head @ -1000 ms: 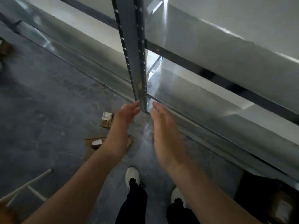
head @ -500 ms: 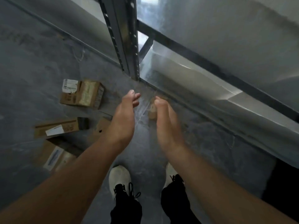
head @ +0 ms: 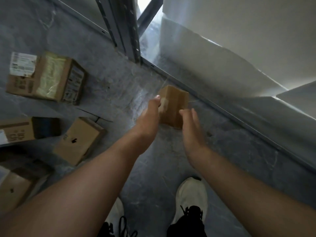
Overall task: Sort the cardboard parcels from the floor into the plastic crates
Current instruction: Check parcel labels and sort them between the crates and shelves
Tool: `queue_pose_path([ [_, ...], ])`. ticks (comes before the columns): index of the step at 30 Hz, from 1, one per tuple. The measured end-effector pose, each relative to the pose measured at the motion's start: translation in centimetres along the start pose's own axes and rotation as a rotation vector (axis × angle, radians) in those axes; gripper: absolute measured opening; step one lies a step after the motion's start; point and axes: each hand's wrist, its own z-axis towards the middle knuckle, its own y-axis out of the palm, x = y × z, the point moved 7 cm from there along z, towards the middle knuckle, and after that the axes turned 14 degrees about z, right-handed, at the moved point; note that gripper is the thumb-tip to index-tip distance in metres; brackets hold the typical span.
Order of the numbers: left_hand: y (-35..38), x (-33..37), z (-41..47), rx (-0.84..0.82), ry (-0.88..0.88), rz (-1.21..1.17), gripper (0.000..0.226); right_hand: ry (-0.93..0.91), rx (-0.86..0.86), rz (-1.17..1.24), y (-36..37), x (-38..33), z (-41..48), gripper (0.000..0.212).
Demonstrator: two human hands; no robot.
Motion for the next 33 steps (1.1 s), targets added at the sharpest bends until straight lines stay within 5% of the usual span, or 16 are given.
queue_pose_path([
  [5, -0.1, 0.8, 0.2, 0.037, -0.049, -0.012, 0.051, 0.017, -0.014, 0.07, -0.5, 0.5, 0.6, 0.104],
  [8, -1.2, 2.1, -2.4, 0.049, -0.062, -0.024, 0.072, -0.025, -0.08, 0.06, -0.3, -0.9, -1.5, 0.054],
  [10, -2.1, 2.7, -4.1, 0.083, -0.051, -0.059, 0.059, -0.069, -0.142, 0.017, 0.0, -2.0, -3.7, 0.039],
  [14, -3.5, 4.3, -8.2, 0.155, -0.115, -0.207, 0.051, -0.122, -0.165, 0.045, 0.0, -4.5, -8.7, 0.063],
  [19, -5.3, 5.9, -13.6, 0.152, -0.101, -0.237, 0.056, -0.204, -0.175, 0.115, 0.8, -8.6, -14.0, 0.039],
  [25, -9.3, 9.1, -20.1, 0.205, -0.011, -0.252, 0.05, -0.26, -0.186, 0.197, 2.1, -13.3, -20.3, 0.043],
  [33, -12.8, 15.4, -32.4, 0.117, 0.136, -0.188, 0.041, -0.367, 0.052, 0.493, 1.1, -19.9, -31.2, 0.056],
])
